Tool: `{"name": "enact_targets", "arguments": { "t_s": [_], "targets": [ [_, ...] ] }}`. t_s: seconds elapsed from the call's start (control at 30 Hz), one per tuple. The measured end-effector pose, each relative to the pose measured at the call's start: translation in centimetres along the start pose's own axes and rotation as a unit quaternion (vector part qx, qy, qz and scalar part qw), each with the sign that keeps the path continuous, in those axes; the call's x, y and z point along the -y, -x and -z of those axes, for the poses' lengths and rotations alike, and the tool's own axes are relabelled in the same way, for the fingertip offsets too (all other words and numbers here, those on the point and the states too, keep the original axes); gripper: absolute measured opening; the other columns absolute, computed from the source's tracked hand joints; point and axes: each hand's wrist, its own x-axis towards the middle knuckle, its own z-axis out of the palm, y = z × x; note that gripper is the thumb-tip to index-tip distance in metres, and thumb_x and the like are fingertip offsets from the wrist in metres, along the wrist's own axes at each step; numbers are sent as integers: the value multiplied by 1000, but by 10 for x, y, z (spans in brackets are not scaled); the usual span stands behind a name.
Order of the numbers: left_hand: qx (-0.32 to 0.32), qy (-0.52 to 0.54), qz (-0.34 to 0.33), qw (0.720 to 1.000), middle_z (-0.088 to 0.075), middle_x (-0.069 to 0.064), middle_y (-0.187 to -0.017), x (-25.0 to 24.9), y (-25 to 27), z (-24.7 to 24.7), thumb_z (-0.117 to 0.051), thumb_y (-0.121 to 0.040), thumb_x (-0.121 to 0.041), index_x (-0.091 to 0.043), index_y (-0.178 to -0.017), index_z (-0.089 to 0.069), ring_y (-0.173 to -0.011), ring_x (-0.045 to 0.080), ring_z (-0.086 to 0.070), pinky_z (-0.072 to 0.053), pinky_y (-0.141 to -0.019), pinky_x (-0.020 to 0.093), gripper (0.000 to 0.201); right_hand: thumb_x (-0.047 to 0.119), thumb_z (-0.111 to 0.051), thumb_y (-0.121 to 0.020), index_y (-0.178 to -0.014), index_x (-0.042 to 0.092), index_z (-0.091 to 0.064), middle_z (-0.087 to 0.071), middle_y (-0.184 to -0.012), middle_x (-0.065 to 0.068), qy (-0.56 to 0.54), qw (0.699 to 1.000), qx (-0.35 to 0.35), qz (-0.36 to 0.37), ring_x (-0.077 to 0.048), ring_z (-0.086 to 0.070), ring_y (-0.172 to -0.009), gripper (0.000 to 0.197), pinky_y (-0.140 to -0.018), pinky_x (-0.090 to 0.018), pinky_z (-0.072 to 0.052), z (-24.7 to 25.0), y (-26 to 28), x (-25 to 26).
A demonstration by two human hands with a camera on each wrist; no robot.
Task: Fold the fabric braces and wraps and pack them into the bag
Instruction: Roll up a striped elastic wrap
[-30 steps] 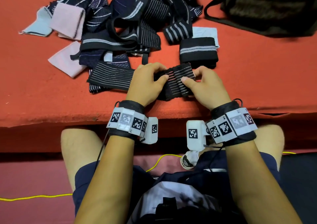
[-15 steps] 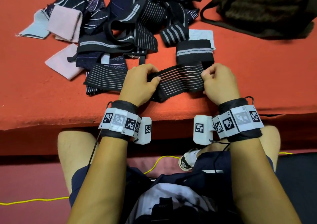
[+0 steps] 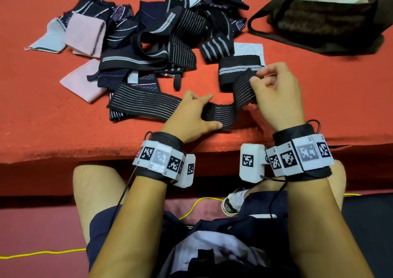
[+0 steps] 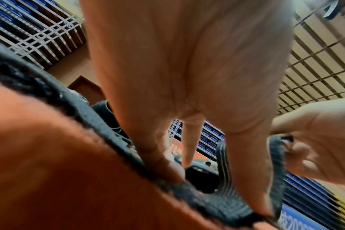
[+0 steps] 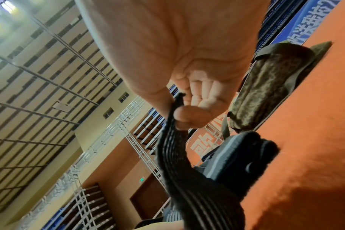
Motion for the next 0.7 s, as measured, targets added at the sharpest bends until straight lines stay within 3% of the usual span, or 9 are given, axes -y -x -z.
{"name": "enact_targets", "arguments": {
  "t_s": [0.1,0.27,0.37,0.57,0.63,0.7],
  "targets": [
    [26,-5,-29,999,-48,2,-121,-7,2,3,-80,-76,-49,-23,-149,-44,-96,11,-53,-34,-87,12,85,27,-64,-86,-99,22,-56,-62,-65,8,-8,1000,-12,22,-21,-65,-68,16,-77,-50,-54,1,0,6],
    [2,34,-35,999,-57,-2,-114,-7,4,6,-82,-73,-53,-26,-146,-46,-86,9,-57,-48,-90,25,86,23,-74,-81,-102,22,-57,-65,-80,7,-15,998,56,17,-14,-63,-66,26,-74,-48,-57,-6,5,10],
    [-26,100,-32,994,-61,-7,-110,-7,5,8,-84,-71,-50,-27,-149,-37,-87,8,-61,-51,-86,24,94,20,-74,-80,-101,20,-59,-67,-81,6,-13,994,107,26,-13,-63,-70,25,-77,-45,-56,-19,11,14],
    [-49,187,-40,980,-57,-3,-113,3,7,10,-87,-70,-39,-27,-156,-22,-82,6,-67,-49,-73,19,108,24,-75,-83,-100,21,-63,-71,-83,5,-3,988,148,49,-6,-63,-69,21,-67,-23,-51,-35,20,19],
    [-49,208,-34,976,-58,-1,-112,8,8,12,-86,-72,-38,-28,-154,-25,-80,6,-66,-50,-72,18,102,29,-74,-85,-99,22,-63,-72,-81,7,-5,987,150,55,-3,-64,-71,19,-65,-16,-48,-35,20,21],
    [-69,207,-42,975,-62,-4,-107,9,9,14,-81,-80,-30,-26,-151,-34,-78,2,-64,-49,-75,16,85,32,-67,-90,-96,22,-66,-73,-79,9,-3,985,155,68,-1,-65,-75,11,-71,-19,-50,-37,21,24]
  ]
}}
